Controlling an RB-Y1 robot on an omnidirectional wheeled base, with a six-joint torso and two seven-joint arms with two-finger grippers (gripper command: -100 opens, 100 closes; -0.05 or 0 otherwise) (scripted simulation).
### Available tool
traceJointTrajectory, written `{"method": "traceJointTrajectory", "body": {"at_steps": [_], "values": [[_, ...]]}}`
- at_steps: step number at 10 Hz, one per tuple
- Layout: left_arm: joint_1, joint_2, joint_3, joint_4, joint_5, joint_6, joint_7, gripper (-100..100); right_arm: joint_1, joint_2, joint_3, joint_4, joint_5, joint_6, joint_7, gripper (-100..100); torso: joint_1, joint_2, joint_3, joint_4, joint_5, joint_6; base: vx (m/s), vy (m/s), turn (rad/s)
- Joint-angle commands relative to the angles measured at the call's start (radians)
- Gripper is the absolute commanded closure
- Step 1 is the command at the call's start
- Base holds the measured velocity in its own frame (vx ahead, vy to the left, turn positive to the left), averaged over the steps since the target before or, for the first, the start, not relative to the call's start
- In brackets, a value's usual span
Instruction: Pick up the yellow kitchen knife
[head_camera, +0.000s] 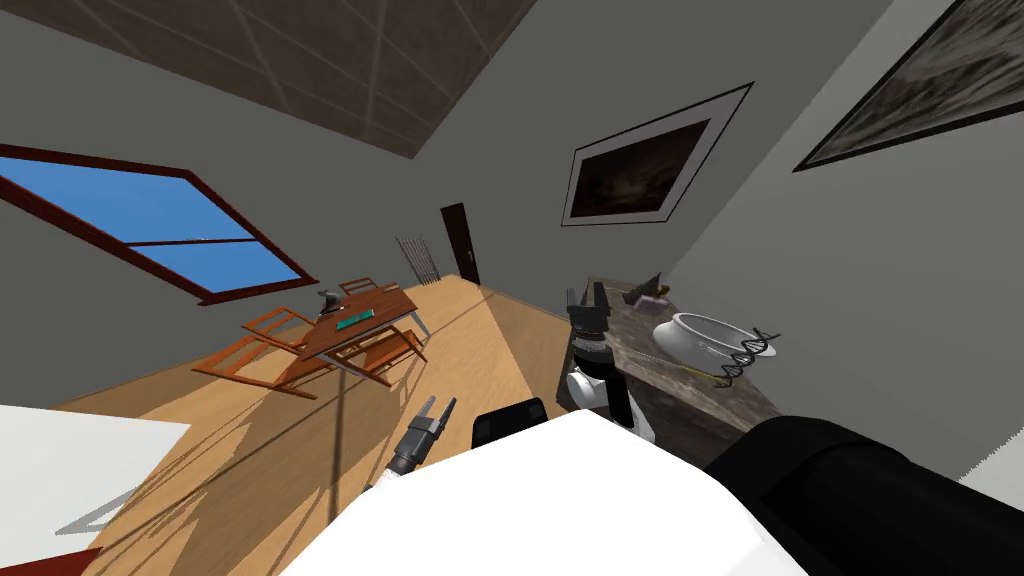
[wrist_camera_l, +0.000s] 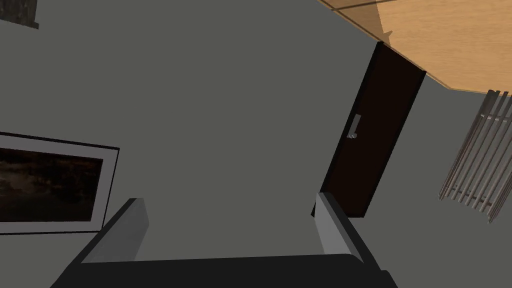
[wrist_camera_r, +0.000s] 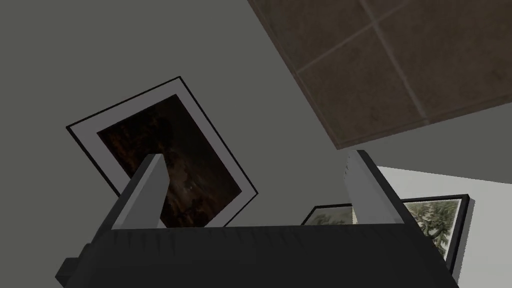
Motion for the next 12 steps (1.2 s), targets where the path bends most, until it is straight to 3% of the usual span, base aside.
{"method": "traceJointTrajectory", "body": {"at_steps": [1, 3, 4, 6, 7, 8, 9, 10, 11, 12], "values": [[0.034, 0.017, 0.005, 0.05, -0.05, 0.001, -0.04, -100, 0.0, 0.0, 0.0, 0.0, 0.0, 0.0, 0.0, 0, 0.0, 0.0, 0.0, 0.0, 0.0, 0.0, -0.029, 0.039, 0.456], [0.034, 0.017, 0.005, 0.051, -0.1, 0.001, -0.04, -100, 0.0, 0.0, 0.0, 0.0, 0.0, 0.0, 0.0, 0, 0.0, 0.0, 0.0, 0.0, 0.0, 0.0, -0.016, 0.025, 0.37], [0.07, 0.031, 0.01, 0.096, -0.132, 0.0, -0.077, -100, 0.0, 0.0, 0.0, 0.0, 0.0, 0.0, 0.0, 0, -0.001, 0.0, 0.0, 0.0, 0.0, 0.001, -0.016, 0.028, 0.367], [0.07, 0.031, 0.01, 0.096, -0.175, 0.0, -0.077, -100, 0.0, 0.0, 0.0, 0.0, 0.0, 0.0, 0.0, 0, 0.0, 0.0, 0.0, 0.0, 0.0, 0.0, -0.011, 0.021, 0.35], [0.108, 0.044, 0.015, 0.142, -0.213, -0.001, -0.115, -100, 0.0, 0.0, 0.0, 0.0, 0.0, 0.0, 0.0, 0, -0.002, 0.0, 0.0, 0.0, 0.0, 0.001, -0.005, 0.022, 0.348], [0.108, 0.044, 0.015, 0.142, -0.245, -0.001, -0.115, -100, 0.0, 0.0, 0.0, 0.0, 0.0, 0.0, 0.0, 0, -0.001, 0.0, 0.0, 0.0, 0.0, 0.0, -0.009, 0.024, 0.435], [0.108, 0.044, 0.015, 0.142, -0.25, -0.001, -0.115, -100, 0.0, 0.0, 0.0, 0.0, 0.0, 0.0, 0.0, 0, -0.001, 0.0, 0.0, 0.0, 0.0, 0.001, -0.005, 0.009, 0.216], [0.149, 0.058, 0.019, 0.189, -0.289, -0.002, -0.152, -100, 0.0, 0.0, 0.0, 0.0, 0.0, 0.0, 0.0, 0, -0.002, -0.001, 0.0, 0.0, 0.0, 0.001, -0.003, 0.02, 0.451], [0.149, 0.058, 0.019, 0.189, -0.322, -0.002, -0.152, -100, 0.0, 0.0, 0.0, 0.0, 0.0, 0.0, 0.0, 0, -0.002, 0.0, 0.0, 0.0, 0.0, 0.0, -0.006, 0.019, 0.443], [0.19, 0.071, 0.024, 0.231, -0.352, -0.003, -0.191, -100, 0.0, 0.0, 0.0, 0.0, 0.0, 0.0, 0.0, 0, -0.002, 0.0, 0.0, 0.0, 0.0, 0.001, -0.007, 0.028, 0.409]]}}
